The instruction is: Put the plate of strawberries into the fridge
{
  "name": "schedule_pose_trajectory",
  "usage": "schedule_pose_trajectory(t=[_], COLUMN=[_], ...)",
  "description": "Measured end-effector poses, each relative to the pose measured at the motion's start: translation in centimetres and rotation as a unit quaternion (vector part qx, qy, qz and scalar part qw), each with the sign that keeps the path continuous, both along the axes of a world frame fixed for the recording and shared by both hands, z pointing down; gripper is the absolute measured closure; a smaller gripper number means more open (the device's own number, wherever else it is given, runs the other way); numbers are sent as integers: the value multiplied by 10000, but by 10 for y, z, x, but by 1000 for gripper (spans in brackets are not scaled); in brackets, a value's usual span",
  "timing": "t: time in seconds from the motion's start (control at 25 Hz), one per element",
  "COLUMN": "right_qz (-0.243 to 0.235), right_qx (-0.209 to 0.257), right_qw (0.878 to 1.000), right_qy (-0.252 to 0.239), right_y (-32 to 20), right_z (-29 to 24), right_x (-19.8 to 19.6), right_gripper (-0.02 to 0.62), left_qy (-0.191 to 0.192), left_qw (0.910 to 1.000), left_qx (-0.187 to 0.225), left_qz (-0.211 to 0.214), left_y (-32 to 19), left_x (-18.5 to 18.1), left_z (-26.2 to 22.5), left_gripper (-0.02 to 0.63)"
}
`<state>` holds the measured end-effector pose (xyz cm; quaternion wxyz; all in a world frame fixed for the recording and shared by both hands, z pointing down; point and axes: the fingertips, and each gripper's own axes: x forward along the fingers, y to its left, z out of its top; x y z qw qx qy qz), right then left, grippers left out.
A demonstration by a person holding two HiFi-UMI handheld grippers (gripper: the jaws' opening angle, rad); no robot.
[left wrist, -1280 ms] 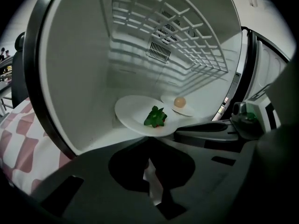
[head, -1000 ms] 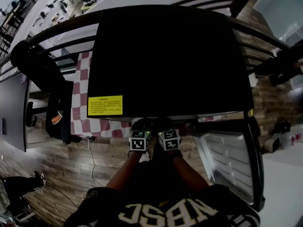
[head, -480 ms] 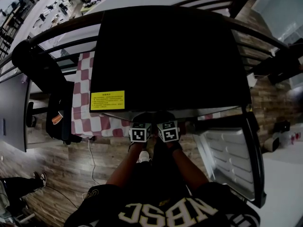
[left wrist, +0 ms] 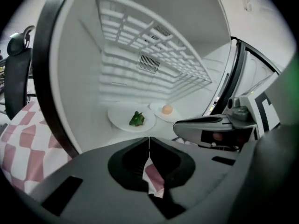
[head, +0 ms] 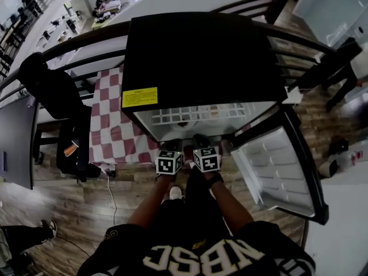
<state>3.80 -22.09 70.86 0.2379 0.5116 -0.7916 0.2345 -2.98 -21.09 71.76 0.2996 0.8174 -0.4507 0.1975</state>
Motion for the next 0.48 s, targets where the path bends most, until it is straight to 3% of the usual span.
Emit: schedule_pose_trajectory(t=[0.24, 0.48], right_qz=[235, 87], right_qx=[1032, 2044], right_qw=[9938, 9759], right_qy=[-354, -761], right_y=[50, 103], right_z=[-96, -188], right_x=[-7, -26], right_gripper=[558, 577], left_qy=[306, 678], left_qw=[9961, 9795], left_qx=[806, 1878], left_qz=[196, 272], left_y=[48, 92], left_x=[-12, -26], left_z=[-84, -180], left_gripper=[584, 586])
